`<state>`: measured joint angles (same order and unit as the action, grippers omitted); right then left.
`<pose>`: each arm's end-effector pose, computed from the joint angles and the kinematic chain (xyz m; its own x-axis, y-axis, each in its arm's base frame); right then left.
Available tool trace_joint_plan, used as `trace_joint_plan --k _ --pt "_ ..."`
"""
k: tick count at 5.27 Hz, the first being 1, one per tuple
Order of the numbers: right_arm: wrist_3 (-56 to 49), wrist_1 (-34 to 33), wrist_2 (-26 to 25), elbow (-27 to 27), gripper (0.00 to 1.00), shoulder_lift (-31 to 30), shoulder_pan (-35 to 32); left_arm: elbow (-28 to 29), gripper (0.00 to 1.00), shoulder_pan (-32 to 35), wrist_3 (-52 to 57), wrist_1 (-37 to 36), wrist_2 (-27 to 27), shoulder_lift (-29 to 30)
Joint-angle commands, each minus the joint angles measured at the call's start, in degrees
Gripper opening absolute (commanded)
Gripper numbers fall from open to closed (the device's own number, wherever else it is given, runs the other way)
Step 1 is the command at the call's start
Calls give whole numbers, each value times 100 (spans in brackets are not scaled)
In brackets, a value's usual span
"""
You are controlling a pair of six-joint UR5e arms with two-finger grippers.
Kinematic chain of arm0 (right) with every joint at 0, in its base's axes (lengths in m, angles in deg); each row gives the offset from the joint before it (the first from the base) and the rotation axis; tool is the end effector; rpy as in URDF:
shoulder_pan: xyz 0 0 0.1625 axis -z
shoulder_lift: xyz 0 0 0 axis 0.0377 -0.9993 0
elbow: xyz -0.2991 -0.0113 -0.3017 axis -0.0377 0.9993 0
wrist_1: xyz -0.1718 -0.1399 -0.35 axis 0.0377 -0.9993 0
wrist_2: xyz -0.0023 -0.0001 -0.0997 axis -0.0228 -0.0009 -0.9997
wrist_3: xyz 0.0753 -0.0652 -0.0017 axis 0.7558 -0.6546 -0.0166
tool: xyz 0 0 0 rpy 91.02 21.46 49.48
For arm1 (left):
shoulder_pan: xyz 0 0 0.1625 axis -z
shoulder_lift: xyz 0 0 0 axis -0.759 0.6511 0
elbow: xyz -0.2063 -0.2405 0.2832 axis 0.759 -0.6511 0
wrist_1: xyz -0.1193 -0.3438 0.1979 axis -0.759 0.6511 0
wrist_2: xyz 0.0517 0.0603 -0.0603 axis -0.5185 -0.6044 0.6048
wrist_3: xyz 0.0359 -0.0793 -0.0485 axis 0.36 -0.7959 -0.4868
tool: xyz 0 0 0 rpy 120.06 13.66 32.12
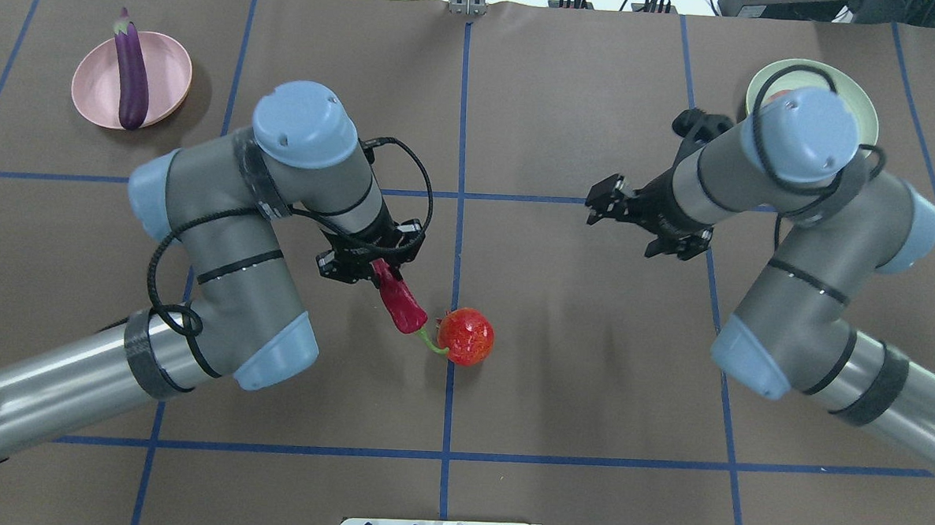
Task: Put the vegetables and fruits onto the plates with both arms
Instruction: 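Carry the chili to the pink plate while the right gripper grasps the pomegranate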
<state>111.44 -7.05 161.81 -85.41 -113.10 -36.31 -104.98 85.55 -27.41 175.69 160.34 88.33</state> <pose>-0.4216 -0.4519 0.3010 0.4562 0.3801 0.8046 -0.3053 0.9162 -0.2597 0.5080 -0.4699 0.2030 0.5608 -0.3969 -0.7266 0.1753 0.9146 -0.3643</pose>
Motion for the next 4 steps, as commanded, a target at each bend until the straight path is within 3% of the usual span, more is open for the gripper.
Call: trace_joint_plan --k 1,2,3,4 --pt "781 -2 -628 -54 100 247 978 32 0 790 321 -5 399 -22" --pt "1062 -10 -953 -45 100 370 1339 67 0 1325 1123 -214 452 -161" --pt "1230 -10 -1191 7 100 519 1629 372 0 1913 2080 -364 870 -180" --pt "1441 -167 -1289 52 100 738 1763 1080 0 2641 2846 -313 1109 -180"
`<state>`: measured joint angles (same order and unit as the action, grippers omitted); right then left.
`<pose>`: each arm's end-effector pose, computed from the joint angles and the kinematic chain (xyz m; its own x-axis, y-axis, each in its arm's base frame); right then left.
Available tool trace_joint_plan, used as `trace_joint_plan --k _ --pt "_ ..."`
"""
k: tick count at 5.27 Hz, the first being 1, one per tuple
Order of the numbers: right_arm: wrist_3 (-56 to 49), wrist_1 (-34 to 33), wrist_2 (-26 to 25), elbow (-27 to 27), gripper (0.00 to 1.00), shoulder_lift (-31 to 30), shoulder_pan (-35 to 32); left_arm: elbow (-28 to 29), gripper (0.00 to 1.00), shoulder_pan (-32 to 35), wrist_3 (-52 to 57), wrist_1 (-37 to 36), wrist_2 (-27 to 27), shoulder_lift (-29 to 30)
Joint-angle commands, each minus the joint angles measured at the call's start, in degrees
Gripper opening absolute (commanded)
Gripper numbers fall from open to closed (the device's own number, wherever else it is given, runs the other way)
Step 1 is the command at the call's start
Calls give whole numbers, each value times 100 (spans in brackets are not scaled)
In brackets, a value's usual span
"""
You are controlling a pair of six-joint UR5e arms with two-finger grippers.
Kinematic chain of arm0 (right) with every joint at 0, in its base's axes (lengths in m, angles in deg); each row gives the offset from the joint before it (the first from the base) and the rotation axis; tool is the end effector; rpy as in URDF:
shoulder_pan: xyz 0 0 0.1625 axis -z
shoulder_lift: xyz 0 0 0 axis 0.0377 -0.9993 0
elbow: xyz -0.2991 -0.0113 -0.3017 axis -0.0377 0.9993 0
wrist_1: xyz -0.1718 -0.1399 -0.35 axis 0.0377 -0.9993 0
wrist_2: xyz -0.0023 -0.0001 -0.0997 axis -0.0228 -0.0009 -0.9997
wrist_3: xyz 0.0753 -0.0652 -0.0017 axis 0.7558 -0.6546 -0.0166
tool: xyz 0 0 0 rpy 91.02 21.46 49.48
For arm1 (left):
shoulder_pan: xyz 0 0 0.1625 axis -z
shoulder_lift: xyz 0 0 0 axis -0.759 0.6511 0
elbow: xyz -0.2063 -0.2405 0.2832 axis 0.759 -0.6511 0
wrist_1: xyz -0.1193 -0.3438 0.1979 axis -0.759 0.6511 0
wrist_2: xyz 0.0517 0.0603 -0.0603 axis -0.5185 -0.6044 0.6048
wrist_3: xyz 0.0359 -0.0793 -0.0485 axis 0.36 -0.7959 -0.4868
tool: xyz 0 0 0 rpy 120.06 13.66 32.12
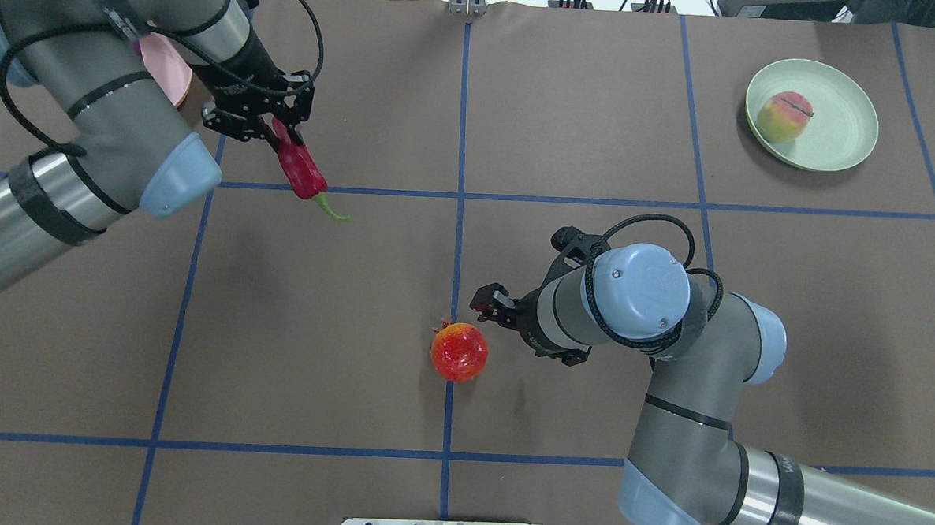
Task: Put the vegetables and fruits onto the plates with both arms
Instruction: 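Carry the chili to the pink plate while the right gripper grasps the pomegranate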
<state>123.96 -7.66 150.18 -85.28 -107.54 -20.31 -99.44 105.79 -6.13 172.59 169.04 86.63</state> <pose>-0.5385 -0.3424 0.2469 0.4218 0.4185 0.8043 -0.2970 0.9020 -0.3135 0.3336 -0.6242 0.2650 0.5696 -0.3494 -0.7440 0.2131 0.9370 -0.2769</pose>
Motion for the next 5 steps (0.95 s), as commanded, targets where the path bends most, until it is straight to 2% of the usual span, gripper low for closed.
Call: trace_joint_plan --k 1,2,3,4,5 --pt "338 -325 -153 231 100 514 225 1203 0 1086 1414 67 241 51" --pt "470 -327 -189 355 100 648 243 1932 0 1352 1769 189 241 278" --pt "628 -310 -224 617 100 832 243 2461 0 1476 1772 617 223 410" --pt "682 -327 -268 907 100 956 243 2562 0 1512 1746 682 215 473" --pt "630 -597 -225 901 100 931 260 2563 0 1513 1702 665 214 517"
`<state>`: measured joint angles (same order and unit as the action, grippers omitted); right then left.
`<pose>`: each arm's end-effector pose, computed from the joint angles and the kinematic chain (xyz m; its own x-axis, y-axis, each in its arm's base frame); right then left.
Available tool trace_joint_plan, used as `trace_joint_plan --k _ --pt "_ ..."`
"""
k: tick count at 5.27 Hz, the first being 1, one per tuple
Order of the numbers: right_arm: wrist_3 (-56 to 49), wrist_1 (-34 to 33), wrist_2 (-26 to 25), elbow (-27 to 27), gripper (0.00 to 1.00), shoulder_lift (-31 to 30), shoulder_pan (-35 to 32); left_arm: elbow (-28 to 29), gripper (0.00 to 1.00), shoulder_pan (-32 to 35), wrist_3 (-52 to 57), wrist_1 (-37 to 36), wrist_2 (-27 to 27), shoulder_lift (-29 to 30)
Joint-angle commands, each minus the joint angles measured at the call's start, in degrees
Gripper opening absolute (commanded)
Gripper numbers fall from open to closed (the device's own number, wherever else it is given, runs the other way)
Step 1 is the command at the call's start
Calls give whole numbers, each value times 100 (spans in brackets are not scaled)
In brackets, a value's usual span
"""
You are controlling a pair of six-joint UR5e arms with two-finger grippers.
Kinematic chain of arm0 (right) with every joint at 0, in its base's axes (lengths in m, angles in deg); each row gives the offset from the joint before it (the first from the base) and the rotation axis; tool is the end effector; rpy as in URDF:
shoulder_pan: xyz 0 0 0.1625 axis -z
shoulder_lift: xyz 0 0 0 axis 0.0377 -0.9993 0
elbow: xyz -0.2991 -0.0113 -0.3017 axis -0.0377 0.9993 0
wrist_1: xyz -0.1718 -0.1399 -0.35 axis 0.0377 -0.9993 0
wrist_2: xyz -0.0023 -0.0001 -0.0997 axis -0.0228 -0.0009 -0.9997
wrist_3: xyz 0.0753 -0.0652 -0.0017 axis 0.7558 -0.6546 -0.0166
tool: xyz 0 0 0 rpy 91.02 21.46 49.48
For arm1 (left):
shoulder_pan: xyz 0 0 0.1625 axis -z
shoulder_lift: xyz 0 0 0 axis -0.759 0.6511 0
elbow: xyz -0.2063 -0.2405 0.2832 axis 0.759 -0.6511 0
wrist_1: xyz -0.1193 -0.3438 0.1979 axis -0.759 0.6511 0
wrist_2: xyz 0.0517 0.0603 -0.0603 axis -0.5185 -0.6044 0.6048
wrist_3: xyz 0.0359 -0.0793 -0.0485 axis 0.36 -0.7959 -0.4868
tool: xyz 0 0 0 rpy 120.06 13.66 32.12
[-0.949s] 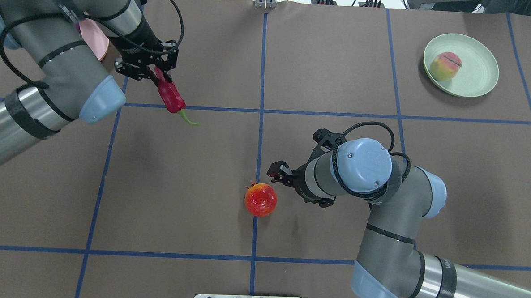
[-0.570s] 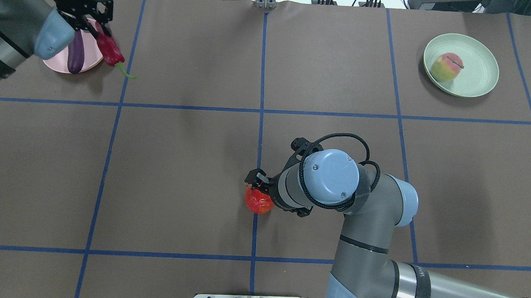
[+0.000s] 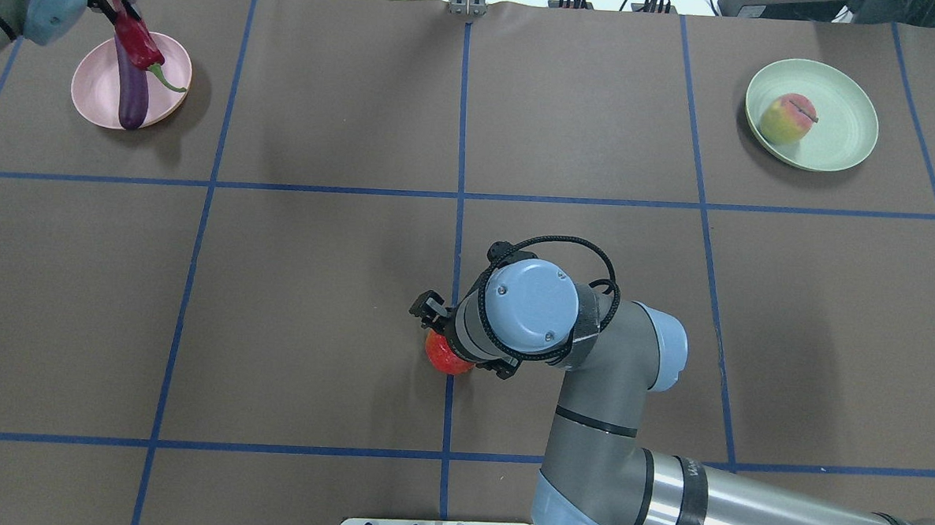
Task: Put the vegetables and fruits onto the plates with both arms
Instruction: 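Carry the chili to the pink plate while the right gripper grasps the pomegranate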
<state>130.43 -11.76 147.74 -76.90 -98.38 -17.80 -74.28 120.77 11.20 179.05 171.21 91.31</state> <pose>-0.6046 -0.3416 0.2150 0.4367 0.5137 0.7385 -0.3602 0.8521 -0.3797 0.1899 -0.7665 0.3953 0.6127 -0.3797 -0.6931 0.2805 0.9244 -0.2585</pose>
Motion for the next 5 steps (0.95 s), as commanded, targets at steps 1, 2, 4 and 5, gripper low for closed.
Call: trace_joint_plan --k 1,2,4,5 --pt "-26 -416 46 63 98 94 10 48 0 15 -31 19 -2 49" --pt "-17 -418 37 72 34 94 10 82 0 15 -22 19 -11 49" --pt "-44 -427 168 -85 0 86 -199 1472 0 6 -40 1145 -499 364" --pt "-44 -609 508 -382 0 33 -505 2037 0 -3 -83 1353 -643 662"
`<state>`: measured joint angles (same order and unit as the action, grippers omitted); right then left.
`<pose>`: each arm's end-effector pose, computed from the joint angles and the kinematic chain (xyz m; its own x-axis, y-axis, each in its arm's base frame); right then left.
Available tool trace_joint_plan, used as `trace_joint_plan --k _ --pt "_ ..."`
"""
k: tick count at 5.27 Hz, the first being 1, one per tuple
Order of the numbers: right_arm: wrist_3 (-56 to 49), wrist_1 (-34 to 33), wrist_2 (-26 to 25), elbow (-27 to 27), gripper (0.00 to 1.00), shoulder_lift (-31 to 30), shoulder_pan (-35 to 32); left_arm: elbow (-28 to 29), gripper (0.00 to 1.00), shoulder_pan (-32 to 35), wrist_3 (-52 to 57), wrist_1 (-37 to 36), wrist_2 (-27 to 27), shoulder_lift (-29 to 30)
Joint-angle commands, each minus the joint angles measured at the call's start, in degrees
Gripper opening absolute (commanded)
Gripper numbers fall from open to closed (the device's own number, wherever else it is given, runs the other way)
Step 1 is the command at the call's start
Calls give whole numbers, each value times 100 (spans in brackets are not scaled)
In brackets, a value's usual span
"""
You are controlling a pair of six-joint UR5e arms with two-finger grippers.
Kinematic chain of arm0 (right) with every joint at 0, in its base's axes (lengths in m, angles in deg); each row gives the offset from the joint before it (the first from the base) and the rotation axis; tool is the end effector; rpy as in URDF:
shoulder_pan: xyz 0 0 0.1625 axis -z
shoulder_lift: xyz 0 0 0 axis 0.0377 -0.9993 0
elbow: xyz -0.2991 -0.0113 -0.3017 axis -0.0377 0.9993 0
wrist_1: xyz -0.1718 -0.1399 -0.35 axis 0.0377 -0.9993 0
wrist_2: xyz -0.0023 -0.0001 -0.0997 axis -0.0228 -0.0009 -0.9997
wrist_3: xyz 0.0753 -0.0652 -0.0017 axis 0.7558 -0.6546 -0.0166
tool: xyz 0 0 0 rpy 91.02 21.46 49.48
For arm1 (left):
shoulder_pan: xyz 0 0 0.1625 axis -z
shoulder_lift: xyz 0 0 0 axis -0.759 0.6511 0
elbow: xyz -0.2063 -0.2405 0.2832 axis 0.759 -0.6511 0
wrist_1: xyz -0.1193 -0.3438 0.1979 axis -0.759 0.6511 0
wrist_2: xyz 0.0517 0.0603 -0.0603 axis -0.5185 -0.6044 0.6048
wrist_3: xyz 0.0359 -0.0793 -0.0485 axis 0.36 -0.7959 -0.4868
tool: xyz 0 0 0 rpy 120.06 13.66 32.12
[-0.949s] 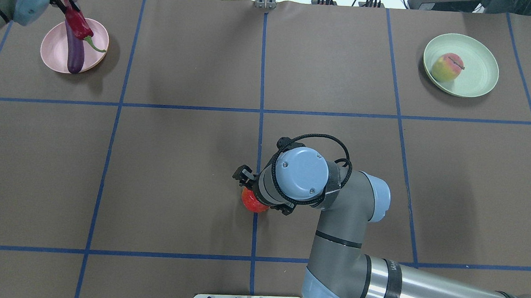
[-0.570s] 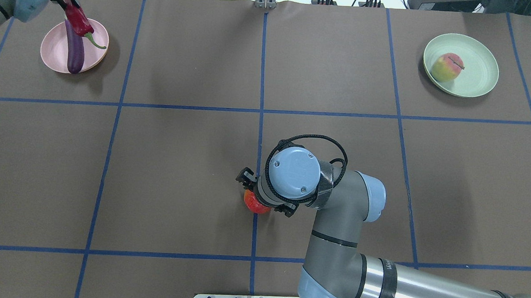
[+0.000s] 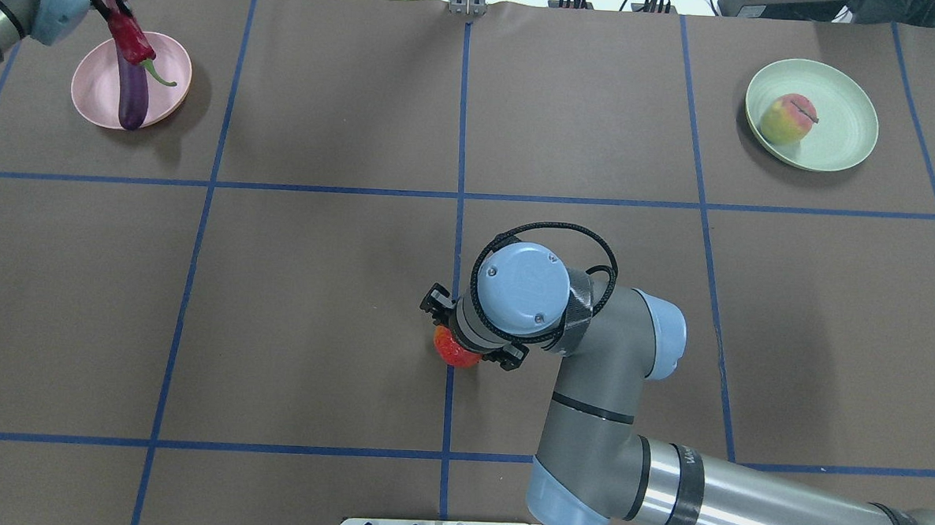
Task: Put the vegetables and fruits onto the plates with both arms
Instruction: 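Carry the chili to the pink plate while the right gripper grasps the pomegranate, then release the chili by the eggplant while the right gripper carries the pomegranate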
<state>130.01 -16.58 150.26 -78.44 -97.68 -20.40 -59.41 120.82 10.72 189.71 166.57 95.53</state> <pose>-0.5846 -0.3625 0.2063 0.4578 0.5410 0.7055 -0.3778 0.8367 -0.3964 0.1953 -0.8041 0.4496 0.6462 -0.3907 -0.6556 0.3314 0.9175 -0.2201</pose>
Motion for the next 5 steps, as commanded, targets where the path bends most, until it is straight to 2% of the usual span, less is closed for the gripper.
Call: trace_joint_plan --k 1,2,3,5 --pt "-88 -521 347 -527 0 -55 -450 1042 1 -16 -35 863 -485 242" --pt "-254 -612 566 -556 0 -64 -721 1073 78 -86 -44 869 -514 303" --pt "-317 -622 803 -556 0 -90 -1029 1082 100 -86 -44 887 -523 304" --pt "-1226 -622 1488 -652 0 -466 -2037 917 100 -60 -192 861 -462 374"
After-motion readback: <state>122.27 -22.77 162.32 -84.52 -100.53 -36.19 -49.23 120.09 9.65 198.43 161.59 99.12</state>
